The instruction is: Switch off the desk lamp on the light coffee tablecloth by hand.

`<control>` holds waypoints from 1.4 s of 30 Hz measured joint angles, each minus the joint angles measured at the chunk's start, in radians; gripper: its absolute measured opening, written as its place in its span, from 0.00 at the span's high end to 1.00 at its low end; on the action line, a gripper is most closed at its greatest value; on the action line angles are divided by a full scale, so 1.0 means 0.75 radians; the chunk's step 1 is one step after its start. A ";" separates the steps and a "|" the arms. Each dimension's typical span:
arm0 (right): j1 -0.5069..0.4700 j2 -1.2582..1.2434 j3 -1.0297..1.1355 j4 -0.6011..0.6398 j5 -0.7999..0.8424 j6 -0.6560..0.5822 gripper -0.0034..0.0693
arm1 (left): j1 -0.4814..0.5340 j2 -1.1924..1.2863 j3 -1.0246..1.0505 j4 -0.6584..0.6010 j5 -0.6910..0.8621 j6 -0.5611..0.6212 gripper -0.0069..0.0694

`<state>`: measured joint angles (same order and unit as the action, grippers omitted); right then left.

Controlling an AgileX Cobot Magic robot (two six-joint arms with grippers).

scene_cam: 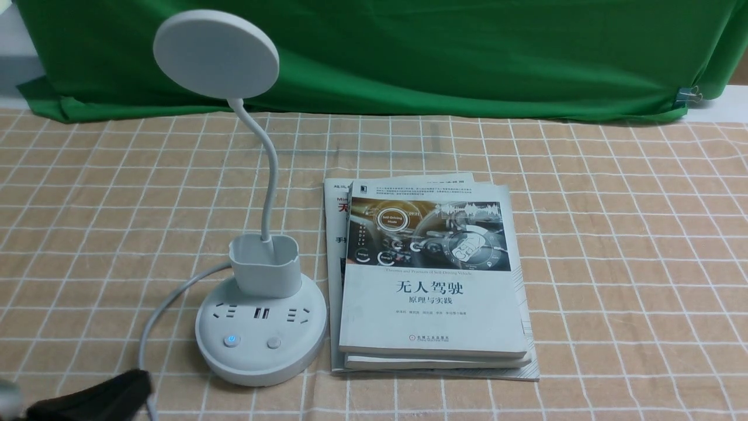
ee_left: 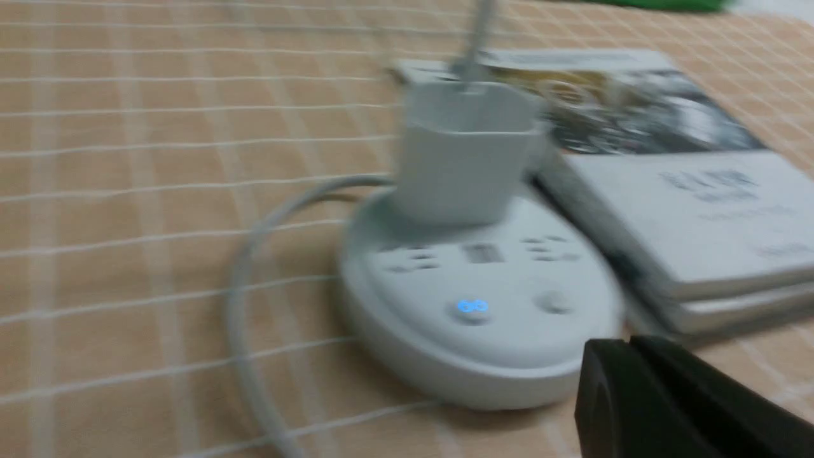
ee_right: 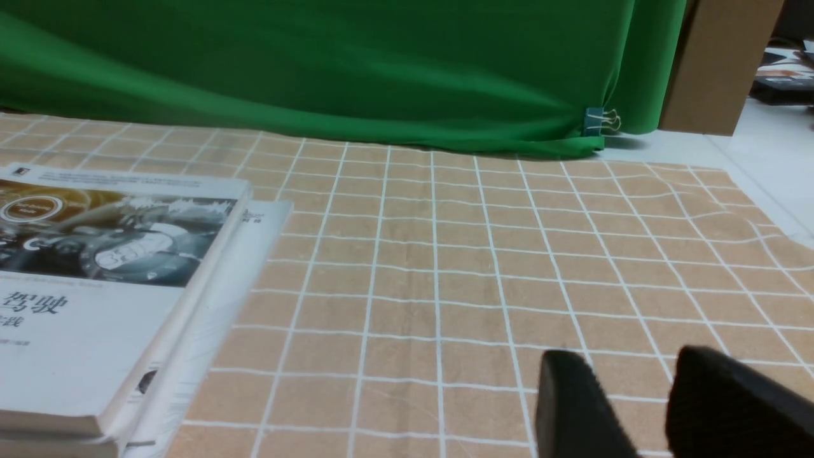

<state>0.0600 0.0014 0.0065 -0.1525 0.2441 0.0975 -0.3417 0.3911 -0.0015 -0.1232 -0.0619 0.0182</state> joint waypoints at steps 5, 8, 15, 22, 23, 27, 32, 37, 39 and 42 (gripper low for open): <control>0.000 0.000 0.000 0.000 0.000 0.000 0.62 | 0.271 -0.213 0.011 0.000 0.072 0.000 0.91; 0.000 0.000 0.000 0.000 0.000 0.000 0.62 | 0.421 -0.352 0.011 0.000 0.187 0.000 0.91; 0.000 0.000 0.000 0.000 0.000 0.000 0.62 | 0.530 -0.518 0.011 0.000 0.401 -0.005 0.91; 0.000 0.000 0.000 0.000 0.000 0.000 0.62 | 0.530 -0.522 0.011 0.000 0.466 -0.024 0.91; 0.000 0.000 0.000 0.000 0.000 0.000 0.62 | 0.528 -0.522 0.011 0.000 0.467 -0.024 0.91; 0.000 0.000 0.000 0.000 0.000 0.000 0.62 | 0.465 -0.522 0.011 0.000 0.470 -0.039 0.91; 0.000 0.000 0.000 0.000 0.000 0.000 0.62 | 0.467 -0.522 0.011 -0.001 0.473 -0.039 0.91; 0.000 0.000 0.000 0.000 0.000 0.000 0.62 | 0.477 -0.522 0.011 -0.013 0.473 -0.039 0.91; 0.000 0.000 0.000 0.000 0.000 0.000 0.62 | 0.477 -0.522 0.011 -0.016 0.473 -0.040 0.91; 0.000 0.000 0.000 0.000 0.000 0.000 0.62 | 0.477 -0.522 0.011 -0.016 0.473 -0.040 0.91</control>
<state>0.0600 0.0014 0.0065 -0.1525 0.2441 0.0975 0.0164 -0.0006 0.0067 -0.1352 0.2930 -0.0116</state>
